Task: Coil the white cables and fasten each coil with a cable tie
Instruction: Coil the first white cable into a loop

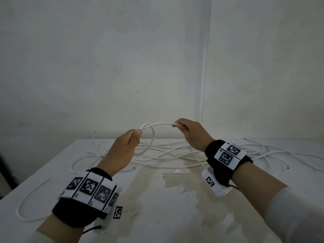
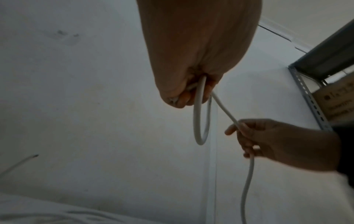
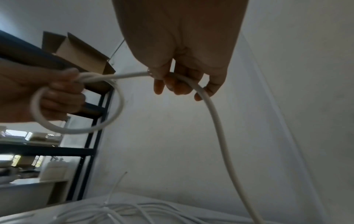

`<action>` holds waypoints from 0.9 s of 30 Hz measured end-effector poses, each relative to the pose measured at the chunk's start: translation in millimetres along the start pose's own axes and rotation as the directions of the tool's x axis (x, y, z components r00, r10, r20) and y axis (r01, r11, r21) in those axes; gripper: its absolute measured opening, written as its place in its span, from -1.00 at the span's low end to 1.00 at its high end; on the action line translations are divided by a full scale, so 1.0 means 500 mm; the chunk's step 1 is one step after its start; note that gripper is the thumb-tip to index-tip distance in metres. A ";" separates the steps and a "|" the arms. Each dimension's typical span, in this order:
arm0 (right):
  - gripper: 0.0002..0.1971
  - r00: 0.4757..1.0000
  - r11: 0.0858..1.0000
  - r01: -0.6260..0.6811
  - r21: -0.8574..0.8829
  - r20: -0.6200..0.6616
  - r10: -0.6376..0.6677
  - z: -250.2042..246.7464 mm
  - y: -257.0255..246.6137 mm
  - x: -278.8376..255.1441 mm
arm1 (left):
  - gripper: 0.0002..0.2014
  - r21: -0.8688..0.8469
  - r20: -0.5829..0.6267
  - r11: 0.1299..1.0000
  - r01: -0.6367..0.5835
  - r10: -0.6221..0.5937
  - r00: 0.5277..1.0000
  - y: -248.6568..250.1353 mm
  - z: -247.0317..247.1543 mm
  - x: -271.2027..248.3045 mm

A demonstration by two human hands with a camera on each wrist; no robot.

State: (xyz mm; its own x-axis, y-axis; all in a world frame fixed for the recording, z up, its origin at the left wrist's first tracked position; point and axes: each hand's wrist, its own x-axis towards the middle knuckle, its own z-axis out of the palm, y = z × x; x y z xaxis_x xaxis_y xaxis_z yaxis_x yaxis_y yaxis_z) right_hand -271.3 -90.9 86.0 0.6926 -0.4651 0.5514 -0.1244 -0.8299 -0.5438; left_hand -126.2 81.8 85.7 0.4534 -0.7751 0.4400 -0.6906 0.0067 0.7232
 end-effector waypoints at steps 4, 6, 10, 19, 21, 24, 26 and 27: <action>-0.79 0.991 0.996 -0.078 -0.040 -0.108 0.074 -0.023 0.040 0.007 | -0.61 -0.092 -0.048 0.995 0.047 -0.051 0.998 -0.008 -0.022 -0.007; -0.84 0.982 0.986 -0.162 -0.047 -0.105 0.157 -0.024 0.056 0.019 | -0.61 -0.119 -0.058 0.992 0.046 -0.054 0.997 -0.011 -0.028 -0.007; -0.93 0.958 0.960 -0.277 -0.046 -0.087 0.272 -0.001 0.063 0.044 | -0.63 -0.164 -0.089 0.985 0.050 -0.065 0.994 -0.010 -0.038 -0.004; -0.90 0.954 0.915 -0.294 -0.276 -0.024 0.300 0.047 0.084 0.065 | -0.62 -0.213 -0.136 0.971 0.110 -0.141 0.981 -0.044 -0.080 -0.007; -0.83 0.974 0.889 -0.204 -0.410 0.009 0.227 0.061 0.079 0.063 | -0.62 -0.221 -0.120 0.965 0.138 -0.167 0.979 -0.048 -0.079 -0.001; -0.81 0.998 0.813 0.066 -0.578 0.056 -0.041 0.088 0.070 0.052 | -0.61 -0.236 -0.092 0.956 0.176 -0.203 0.975 -0.045 -0.066 0.014; -0.76 0.975 0.756 0.223 -0.616 0.153 -0.163 0.100 0.059 0.040 | -0.60 -0.274 -0.066 0.938 0.212 -0.238 0.969 -0.042 -0.057 0.025; -0.68 0.951 0.737 0.308 -0.601 0.219 -0.219 0.112 0.053 0.031 | -0.60 -0.285 -0.052 0.932 0.224 -0.249 0.967 -0.042 -0.052 0.030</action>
State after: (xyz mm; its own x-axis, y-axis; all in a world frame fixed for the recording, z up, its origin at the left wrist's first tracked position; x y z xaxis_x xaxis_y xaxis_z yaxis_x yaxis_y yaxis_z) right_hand -224.1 -102.7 44.8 0.8414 -0.1932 0.5047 -0.3055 -0.9404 0.1494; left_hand -90.2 86.6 91.1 0.6397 -0.7183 0.2737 -0.3813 0.0127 0.9244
